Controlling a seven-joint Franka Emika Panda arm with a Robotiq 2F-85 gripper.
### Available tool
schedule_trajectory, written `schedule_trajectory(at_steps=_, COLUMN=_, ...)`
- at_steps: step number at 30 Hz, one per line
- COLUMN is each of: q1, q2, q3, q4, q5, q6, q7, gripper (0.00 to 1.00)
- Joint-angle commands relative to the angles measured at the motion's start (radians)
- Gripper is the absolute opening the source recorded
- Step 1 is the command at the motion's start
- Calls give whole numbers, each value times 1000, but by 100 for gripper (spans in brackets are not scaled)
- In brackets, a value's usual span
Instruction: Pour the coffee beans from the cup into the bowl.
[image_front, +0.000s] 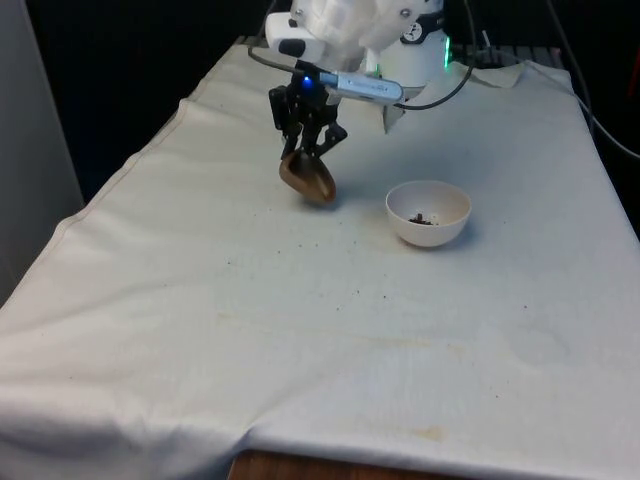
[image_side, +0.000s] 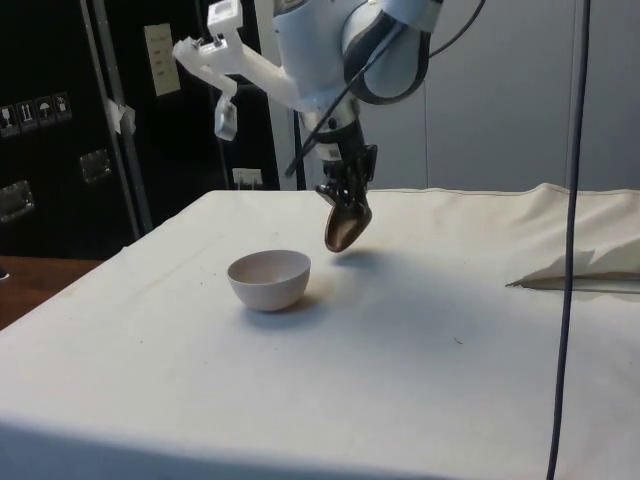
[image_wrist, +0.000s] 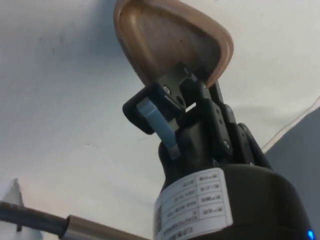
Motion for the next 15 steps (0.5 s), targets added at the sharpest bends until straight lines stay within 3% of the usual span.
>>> schedule_trajectory(at_steps=1, q1=-12, q2=4, q3=8, q4=-1, q5=27, q6=19, q7=-26, gripper=4)
schedule_trajectory(at_steps=5, q1=-13, q2=11, q3=-3, q4=2, q5=75, q6=40, q7=-71, gripper=4)
schedule_trajectory(at_steps=6, q1=-2, q2=9, q3=-13, q4=5, q5=59, q6=26, q7=-56, gripper=4)
schedule_trajectory(at_steps=7, q1=-14, q2=13, q3=-4, q4=3, q5=84, q6=43, q7=-79, gripper=4)
schedule_trajectory(at_steps=13, q1=-17, q2=23, q3=-16, q4=9, q5=155, q6=67, q7=-146, gripper=4)
schedule_trajectory(at_steps=14, q1=-4, q2=19, q3=-27, q4=10, q5=131, q6=53, q7=-124, gripper=4)
schedule_trajectory(at_steps=15, q1=-17, q2=24, q3=-18, q4=10, q5=165, q6=70, q7=-155, gripper=4)
